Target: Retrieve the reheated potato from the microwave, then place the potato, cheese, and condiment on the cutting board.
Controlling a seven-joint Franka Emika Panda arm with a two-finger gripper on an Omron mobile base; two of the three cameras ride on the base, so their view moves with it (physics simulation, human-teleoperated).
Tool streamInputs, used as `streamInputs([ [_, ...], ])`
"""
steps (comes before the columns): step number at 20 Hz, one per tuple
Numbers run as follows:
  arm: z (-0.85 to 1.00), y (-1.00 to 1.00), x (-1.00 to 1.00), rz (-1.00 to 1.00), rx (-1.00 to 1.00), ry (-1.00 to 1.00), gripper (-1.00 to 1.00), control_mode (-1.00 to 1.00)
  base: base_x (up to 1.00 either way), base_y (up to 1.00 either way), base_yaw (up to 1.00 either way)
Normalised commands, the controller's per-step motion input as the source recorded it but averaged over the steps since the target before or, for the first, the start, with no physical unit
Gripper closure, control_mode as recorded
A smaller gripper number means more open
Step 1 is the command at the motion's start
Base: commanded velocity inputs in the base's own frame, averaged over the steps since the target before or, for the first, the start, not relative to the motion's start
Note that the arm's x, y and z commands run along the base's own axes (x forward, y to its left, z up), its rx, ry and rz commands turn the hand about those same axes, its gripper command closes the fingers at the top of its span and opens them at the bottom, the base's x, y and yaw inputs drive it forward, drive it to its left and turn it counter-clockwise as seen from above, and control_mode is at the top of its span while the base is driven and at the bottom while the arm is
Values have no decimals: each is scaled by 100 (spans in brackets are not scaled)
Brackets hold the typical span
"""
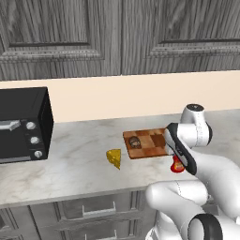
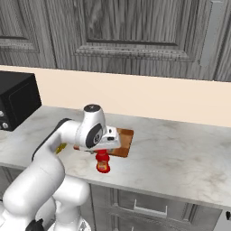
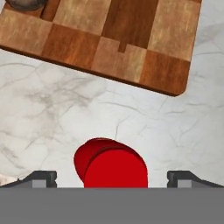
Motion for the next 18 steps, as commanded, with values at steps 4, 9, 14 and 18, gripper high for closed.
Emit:
streamInputs([
  [4, -6, -11, 3, 0, 0, 5, -100, -100, 0, 0, 0],
  [9, -18, -1, -4, 0, 0, 4, -100, -100, 0, 0, 0],
  [14, -21, 4, -6, 0, 0, 0, -100, -100, 0, 0, 0],
  [18, -15, 3, -4, 0, 0, 0, -100, -100, 0, 0, 0],
])
